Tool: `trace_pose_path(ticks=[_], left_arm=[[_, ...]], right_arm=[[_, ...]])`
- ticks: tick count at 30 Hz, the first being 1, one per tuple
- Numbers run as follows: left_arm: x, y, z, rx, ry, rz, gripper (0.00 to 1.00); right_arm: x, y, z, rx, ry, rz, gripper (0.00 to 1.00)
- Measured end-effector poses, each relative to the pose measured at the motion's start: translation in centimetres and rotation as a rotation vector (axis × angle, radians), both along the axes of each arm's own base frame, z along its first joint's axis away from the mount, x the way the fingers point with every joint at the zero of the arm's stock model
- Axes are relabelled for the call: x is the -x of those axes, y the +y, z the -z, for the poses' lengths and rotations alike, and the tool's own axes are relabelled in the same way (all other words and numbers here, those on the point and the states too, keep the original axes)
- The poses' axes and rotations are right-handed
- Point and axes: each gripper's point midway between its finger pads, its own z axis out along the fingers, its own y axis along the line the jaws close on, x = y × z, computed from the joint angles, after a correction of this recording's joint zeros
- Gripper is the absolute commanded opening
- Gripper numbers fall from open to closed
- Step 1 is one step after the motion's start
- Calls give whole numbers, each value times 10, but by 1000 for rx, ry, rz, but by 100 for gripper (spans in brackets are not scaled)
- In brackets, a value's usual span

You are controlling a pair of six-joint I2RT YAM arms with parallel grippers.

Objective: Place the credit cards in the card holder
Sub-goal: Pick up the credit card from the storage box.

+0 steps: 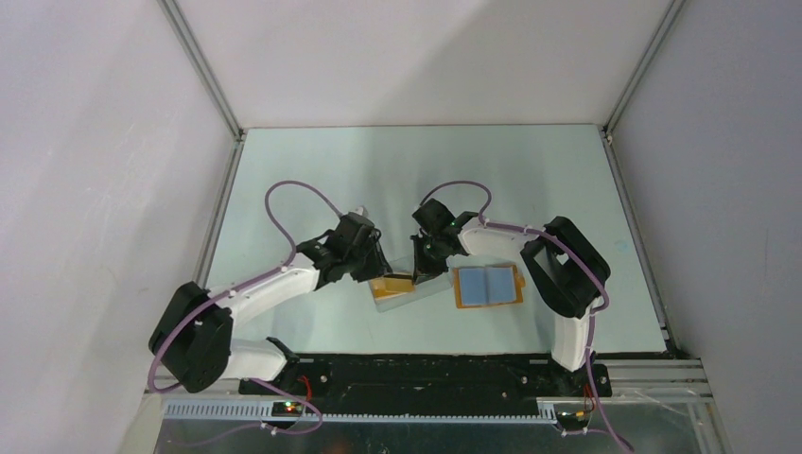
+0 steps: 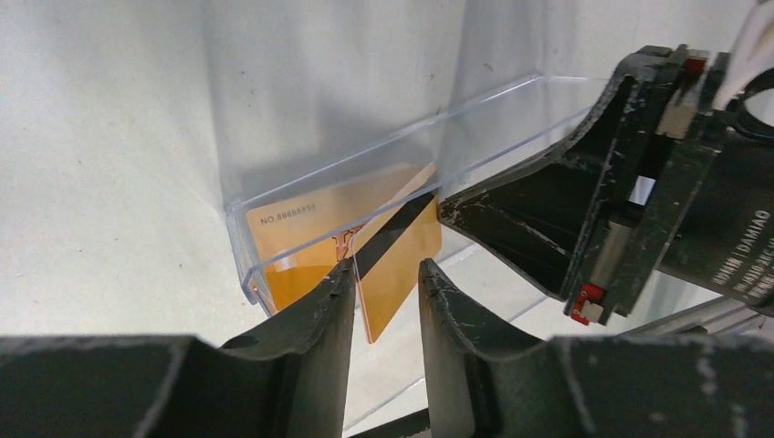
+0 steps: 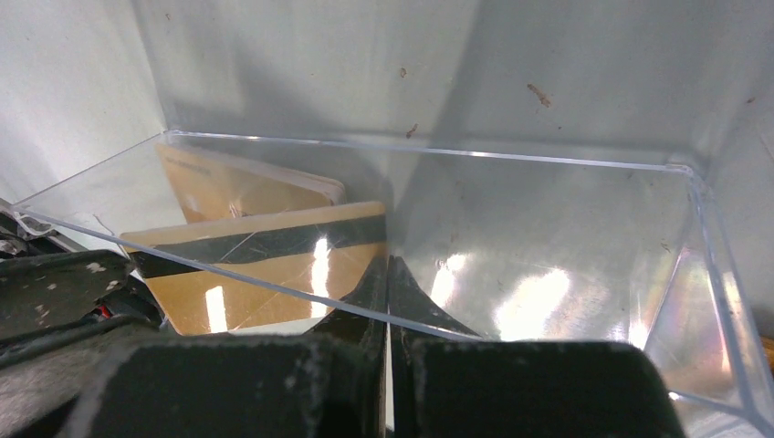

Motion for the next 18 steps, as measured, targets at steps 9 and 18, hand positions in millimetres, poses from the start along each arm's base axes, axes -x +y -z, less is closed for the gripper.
trace_pose_path(ticks=[9,18], left_arm=[[-1,0,-10,17,-28,-3,36],[0,1,-1,-1,-3,-3,35]], right_arm=[[0,0,0,0,0,0,0],[0,0,0,0,1,-1,0]])
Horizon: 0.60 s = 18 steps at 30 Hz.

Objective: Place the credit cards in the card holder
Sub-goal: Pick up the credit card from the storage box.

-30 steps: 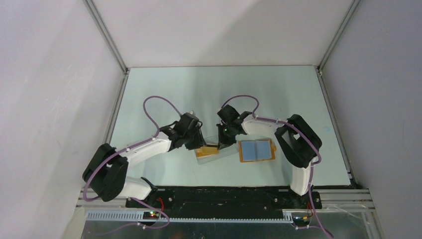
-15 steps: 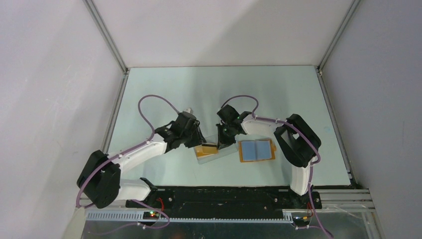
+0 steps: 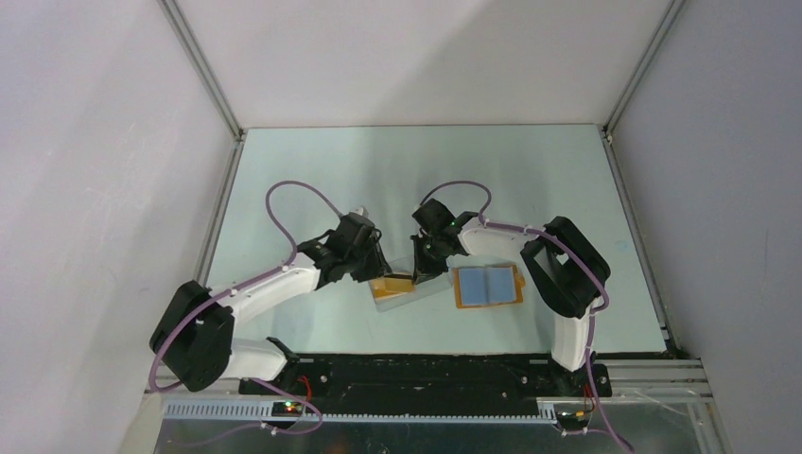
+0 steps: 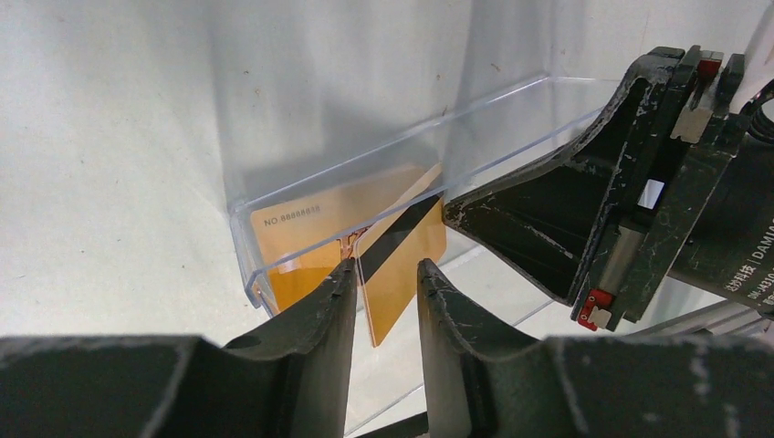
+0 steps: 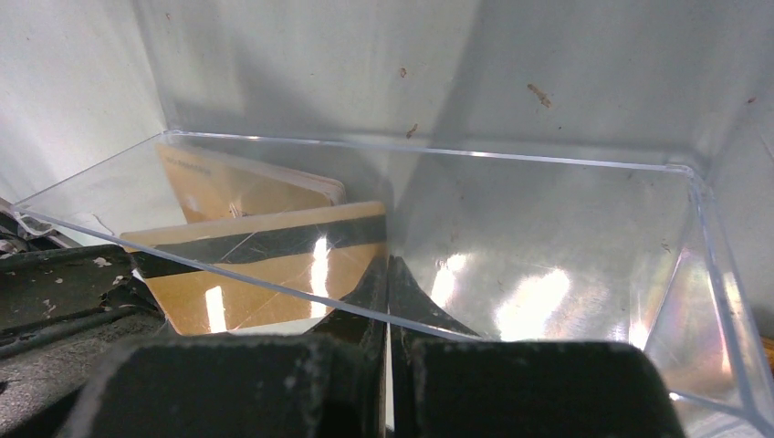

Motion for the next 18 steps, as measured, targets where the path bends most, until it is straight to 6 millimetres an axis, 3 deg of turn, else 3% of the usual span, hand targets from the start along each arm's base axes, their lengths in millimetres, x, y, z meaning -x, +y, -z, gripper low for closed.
trace_pose_path(ticks=[18], left_arm=[[0,0,-3,7,-8,1,27]], right_arm=[[1,1,0,-3,3,-2,0]])
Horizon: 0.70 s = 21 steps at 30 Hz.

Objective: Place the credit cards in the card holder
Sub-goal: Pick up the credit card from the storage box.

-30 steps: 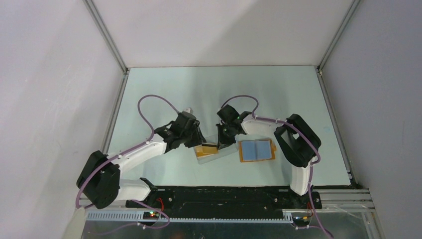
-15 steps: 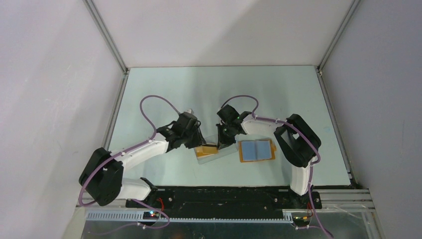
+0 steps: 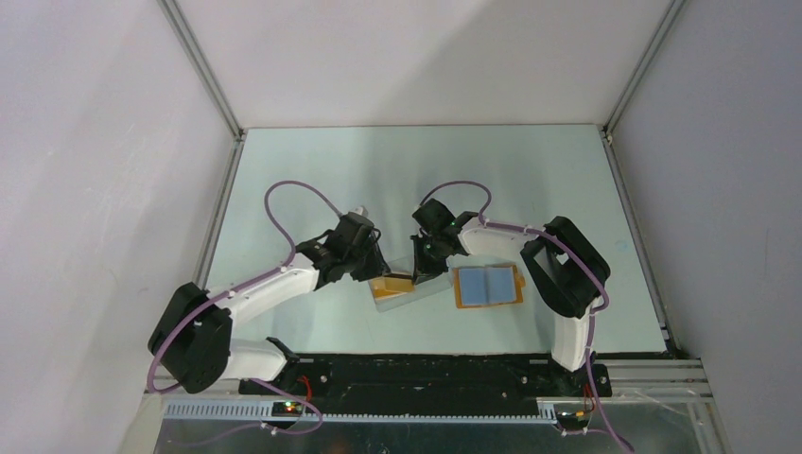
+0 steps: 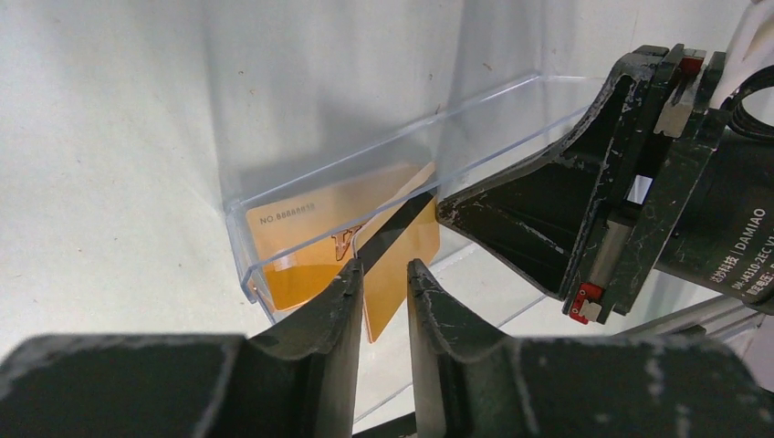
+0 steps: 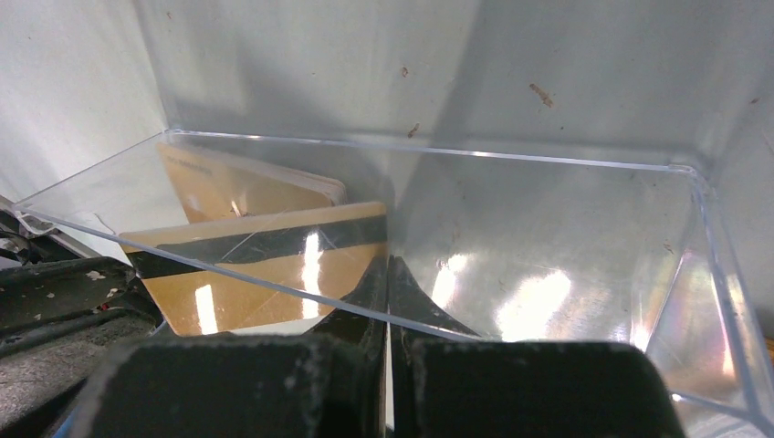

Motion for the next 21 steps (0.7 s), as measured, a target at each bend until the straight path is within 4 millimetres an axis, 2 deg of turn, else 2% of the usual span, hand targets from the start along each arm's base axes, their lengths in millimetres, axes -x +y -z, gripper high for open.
trace_pose_path(ticks=[21], left_arm=[[2,-2,3,-1,16,9,29]], right_arm=[[0,0,0,1,1,-3,0]])
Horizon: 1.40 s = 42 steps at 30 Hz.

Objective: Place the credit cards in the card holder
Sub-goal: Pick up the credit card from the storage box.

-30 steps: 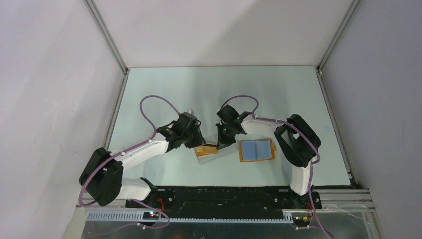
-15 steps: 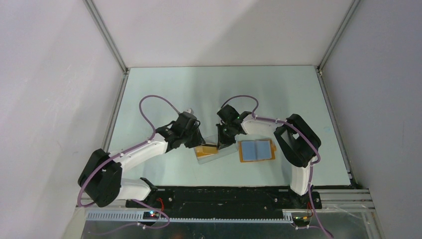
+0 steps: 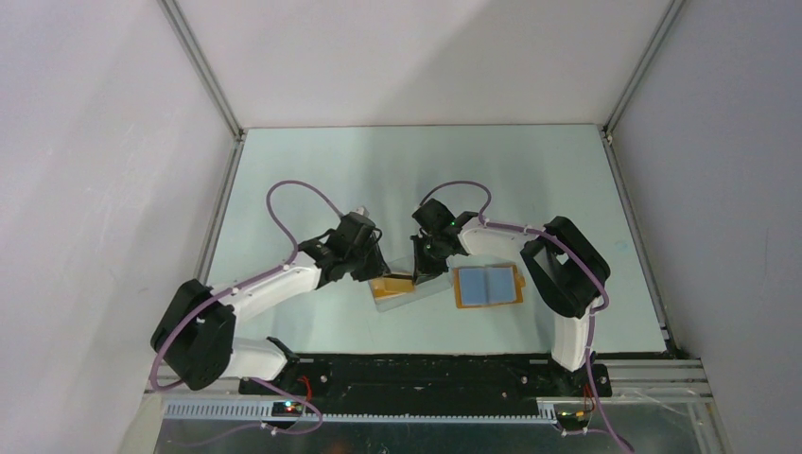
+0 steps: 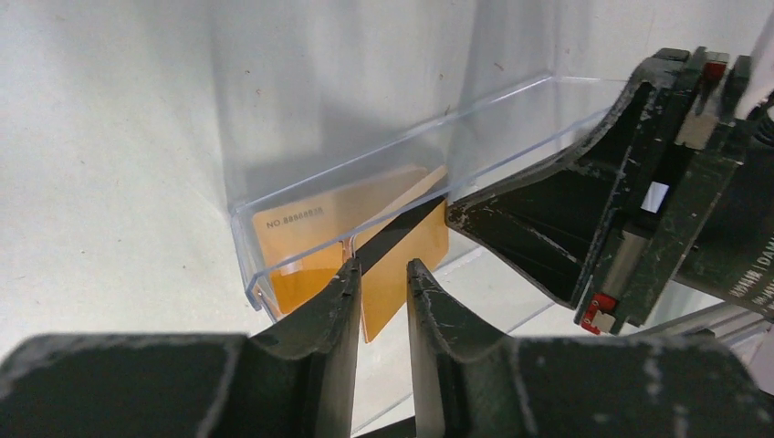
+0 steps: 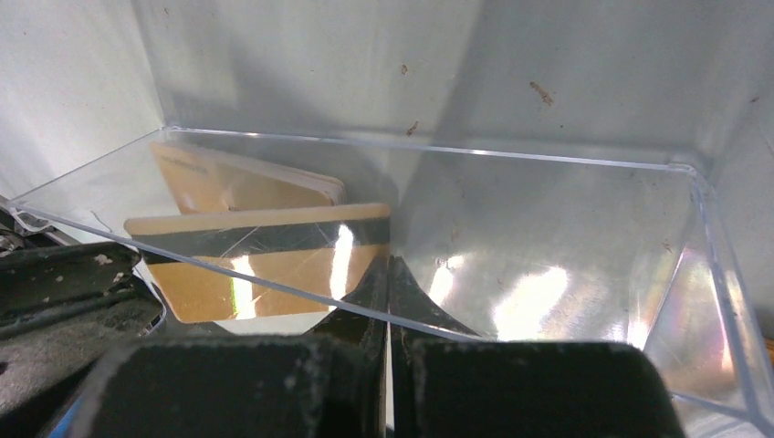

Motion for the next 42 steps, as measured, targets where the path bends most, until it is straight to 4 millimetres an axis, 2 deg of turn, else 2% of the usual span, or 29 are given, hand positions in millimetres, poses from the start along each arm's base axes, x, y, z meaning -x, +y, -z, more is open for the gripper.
trace_pose_path(ticks=[8,22,26,31,42], left_arm=[[1,2,12,-29,30,-5,40],[1,-1,15,-30,42,2,44],[1,-1,18,-40,51,4,39],[1,1,22,-62,65,3,27],[3,3,27,-85,75,5,22]], right_arm=[[0,0,0,0,0,-4,0],[1,0,0,-3,3,-7,0],[1,0,0,-2,3,-9,0],[1,-1,-1,-1,7,-9,0],[1,-1,-1,-4,13,-8,0]])
